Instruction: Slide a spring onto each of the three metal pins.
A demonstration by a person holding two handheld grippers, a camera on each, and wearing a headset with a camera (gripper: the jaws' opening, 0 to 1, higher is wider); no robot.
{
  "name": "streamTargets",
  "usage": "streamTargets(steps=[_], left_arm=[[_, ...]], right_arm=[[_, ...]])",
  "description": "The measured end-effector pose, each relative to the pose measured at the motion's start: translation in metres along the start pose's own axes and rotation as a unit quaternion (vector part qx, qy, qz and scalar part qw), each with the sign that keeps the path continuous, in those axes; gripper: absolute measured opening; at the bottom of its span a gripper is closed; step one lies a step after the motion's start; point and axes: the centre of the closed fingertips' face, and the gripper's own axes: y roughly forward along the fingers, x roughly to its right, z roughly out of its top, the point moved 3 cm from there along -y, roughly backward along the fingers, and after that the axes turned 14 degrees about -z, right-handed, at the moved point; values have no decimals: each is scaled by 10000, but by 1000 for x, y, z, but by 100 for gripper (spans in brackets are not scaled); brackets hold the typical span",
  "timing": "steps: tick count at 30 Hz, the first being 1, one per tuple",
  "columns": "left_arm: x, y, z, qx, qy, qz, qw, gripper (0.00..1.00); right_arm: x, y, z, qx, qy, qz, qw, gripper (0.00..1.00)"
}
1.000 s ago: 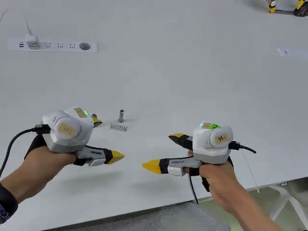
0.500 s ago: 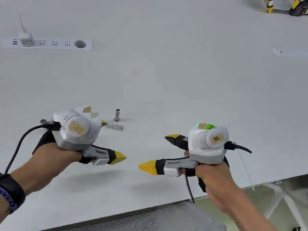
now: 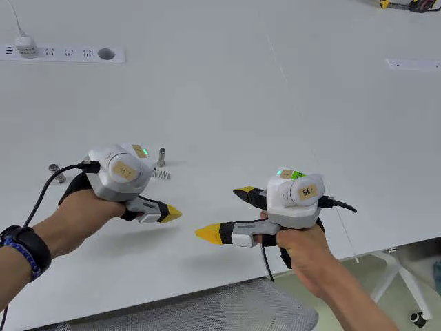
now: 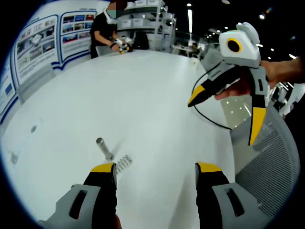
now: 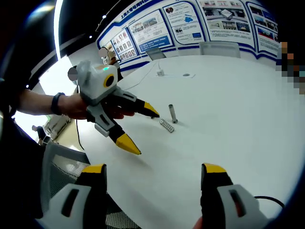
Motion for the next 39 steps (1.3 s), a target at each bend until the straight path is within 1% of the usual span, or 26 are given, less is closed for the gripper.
streamTargets(steps=[2, 7, 11, 14, 16, 18, 20, 24, 29, 30, 31, 32, 33, 34, 35, 36, 37, 39], left_arm=[[-6, 3, 1, -21, 8, 9, 10000, 69], [-16, 8, 2, 29, -163, 36, 9999, 68], [-25, 13, -4, -112, -259, 111, 9995, 67], [-29, 16, -9, -192, -345, 151, 9991, 66], [-29, 19, -15, -284, -407, 164, 9986, 65], [-28, 19, -16, -279, -466, 137, 9984, 65], [-28, 18, -17, -276, -480, 157, 9983, 64], [-25, 15, -23, -315, -488, 180, 9981, 60], [-21, 12, -32, -399, -455, 208, 9979, 52], [-20, 12, -34, -405, -479, 224, 9978, 49], [-21, 10, -37, -399, -508, 255, 9976, 42], [-21, 9, -39, -407, -527, 266, 9974, 39], [-20, 8, -41, -420, -541, 269, 9973, 37], [-19, 7, -41, -381, -536, 300, 9974, 36], [-19, 5, -42, -398, -480, 300, 9976, 34], [-18, 4, -44, -448, -467, 334, 9973, 31], [-20, 3, -44, -454, -441, 401, 9972, 28], [-24, 0, -44, -418, -510, 567, 9962, 19]], right_arm=[[0, 0, 1, 5, 5, 1, 10000, 82], [2, 0, 3, 49, 61, -32, 10000, 82], [3, 0, 3, 52, 75, -34, 10000, 83], [3, 0, 2, 46, 98, -28, 9999, 83], [2, 1, 1, 34, 117, -15, 9999, 82], [2, 1, 0, 26, 120, -14, 9999, 82], [2, 1, 0, 30, 135, -22, 9999, 82], [4, 1, 0, 55, 202, -27, 9998, 82], [4, 1, 1, 65, 212, -13, 9998, 81], [4, 1, 2, 66, 204, -4, 9998, 81], [3, 1, 2, 69, 193, 9, 9998, 81], [3, 1, 2, 68, 192, 5, 9998, 81], [2, 2, 2, 65, 195, 4, 9998, 81], [1, 2, 2, 64, 202, 19, 9998, 81], [1, 2, 2, 63, 204, 27, 9998, 82], [0, 2, 1, 53, 195, 36, 9998, 82], [-1, 2, 1, 45, 184, 40, 9998, 82], [-2, 1, 1, 31, 169, 52, 9998, 82]])
